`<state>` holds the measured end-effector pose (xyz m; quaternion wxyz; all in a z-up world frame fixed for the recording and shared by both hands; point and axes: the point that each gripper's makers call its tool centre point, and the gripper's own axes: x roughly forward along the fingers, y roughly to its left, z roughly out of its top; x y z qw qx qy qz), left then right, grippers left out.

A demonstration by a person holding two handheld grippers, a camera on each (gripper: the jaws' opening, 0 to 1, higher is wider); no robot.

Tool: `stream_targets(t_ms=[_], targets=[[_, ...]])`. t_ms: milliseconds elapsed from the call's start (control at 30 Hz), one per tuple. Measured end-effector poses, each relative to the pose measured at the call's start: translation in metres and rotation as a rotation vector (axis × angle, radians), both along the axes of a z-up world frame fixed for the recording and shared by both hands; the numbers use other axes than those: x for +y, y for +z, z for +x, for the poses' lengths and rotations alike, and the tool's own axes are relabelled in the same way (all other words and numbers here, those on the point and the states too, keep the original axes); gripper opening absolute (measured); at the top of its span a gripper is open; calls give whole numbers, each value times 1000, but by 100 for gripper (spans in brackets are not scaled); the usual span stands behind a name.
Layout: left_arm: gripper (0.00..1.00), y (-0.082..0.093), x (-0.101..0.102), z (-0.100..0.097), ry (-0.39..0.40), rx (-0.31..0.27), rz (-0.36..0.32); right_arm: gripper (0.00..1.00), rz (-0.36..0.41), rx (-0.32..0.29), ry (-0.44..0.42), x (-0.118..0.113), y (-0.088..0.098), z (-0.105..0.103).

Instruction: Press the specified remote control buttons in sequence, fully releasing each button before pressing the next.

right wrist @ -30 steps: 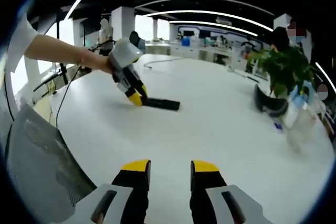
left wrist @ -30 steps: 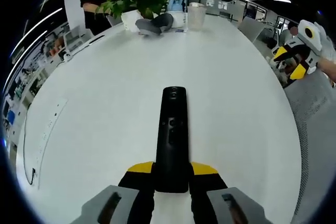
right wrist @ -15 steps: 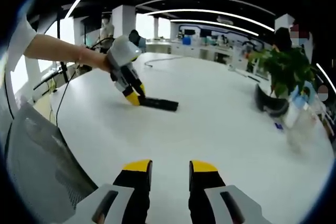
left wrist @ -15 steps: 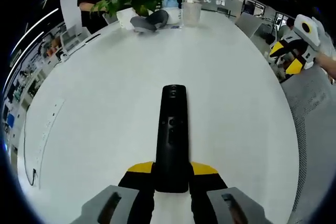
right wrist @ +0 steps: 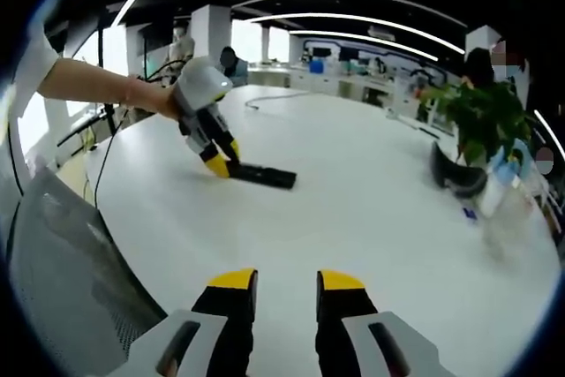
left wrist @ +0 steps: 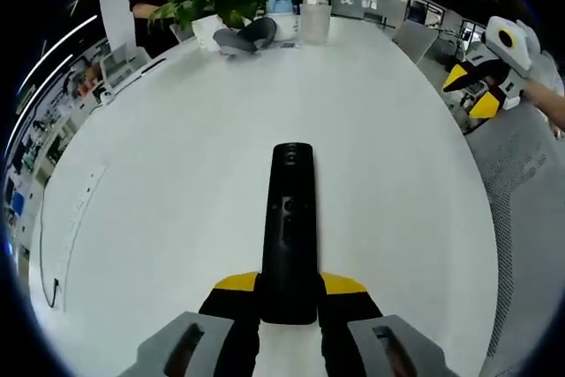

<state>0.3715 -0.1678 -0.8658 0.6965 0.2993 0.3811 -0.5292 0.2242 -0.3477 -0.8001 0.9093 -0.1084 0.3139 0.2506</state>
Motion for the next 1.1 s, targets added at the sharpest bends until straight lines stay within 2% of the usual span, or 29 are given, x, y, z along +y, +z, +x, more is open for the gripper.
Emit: stream_targets(t_ms=[1100], targets=[[24,1,2,-38,-45,-5,1,21,-20,7,8,-1,-1,-1]])
